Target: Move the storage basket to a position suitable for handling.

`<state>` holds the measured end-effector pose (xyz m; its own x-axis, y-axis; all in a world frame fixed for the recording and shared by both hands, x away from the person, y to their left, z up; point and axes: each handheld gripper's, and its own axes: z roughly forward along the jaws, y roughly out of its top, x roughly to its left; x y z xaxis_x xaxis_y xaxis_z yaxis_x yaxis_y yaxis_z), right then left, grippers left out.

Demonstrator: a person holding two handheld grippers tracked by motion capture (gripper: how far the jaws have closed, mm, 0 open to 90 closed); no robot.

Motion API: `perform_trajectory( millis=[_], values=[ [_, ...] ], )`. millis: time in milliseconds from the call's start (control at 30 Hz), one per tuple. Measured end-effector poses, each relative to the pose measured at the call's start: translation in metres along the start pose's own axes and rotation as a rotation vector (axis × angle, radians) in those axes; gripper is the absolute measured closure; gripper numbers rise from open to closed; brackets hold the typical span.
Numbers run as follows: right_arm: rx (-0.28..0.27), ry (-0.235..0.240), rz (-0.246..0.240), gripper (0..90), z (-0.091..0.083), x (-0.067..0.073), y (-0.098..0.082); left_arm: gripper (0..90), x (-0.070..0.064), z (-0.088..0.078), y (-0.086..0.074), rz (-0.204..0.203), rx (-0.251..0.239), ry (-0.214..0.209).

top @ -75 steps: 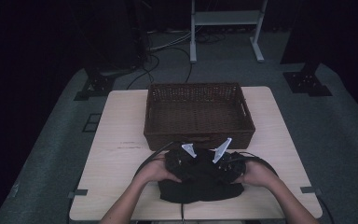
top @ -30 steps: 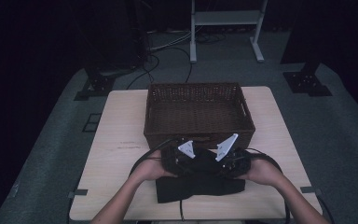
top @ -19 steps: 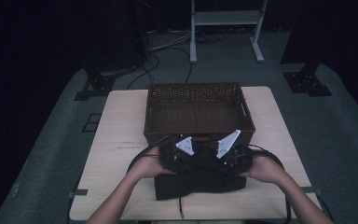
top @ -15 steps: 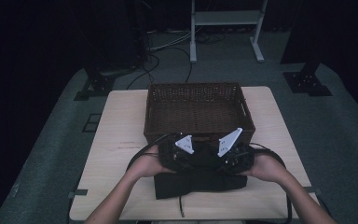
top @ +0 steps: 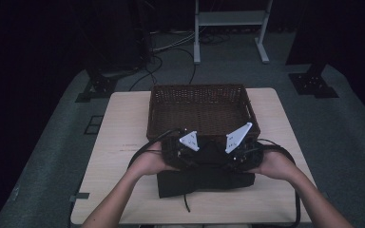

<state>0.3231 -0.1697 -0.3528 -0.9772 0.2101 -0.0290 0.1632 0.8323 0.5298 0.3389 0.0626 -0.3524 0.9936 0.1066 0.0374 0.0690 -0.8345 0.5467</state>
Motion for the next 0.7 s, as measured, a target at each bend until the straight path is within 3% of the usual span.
perform_trajectory(
  millis=[700],
  values=[
    [-0.024,-0.014,-0.009,72.6,-0.032,-0.009,0.018,71.2,0.01,-0.028,0.021,0.016,-0.013,0.012]
  ],
)
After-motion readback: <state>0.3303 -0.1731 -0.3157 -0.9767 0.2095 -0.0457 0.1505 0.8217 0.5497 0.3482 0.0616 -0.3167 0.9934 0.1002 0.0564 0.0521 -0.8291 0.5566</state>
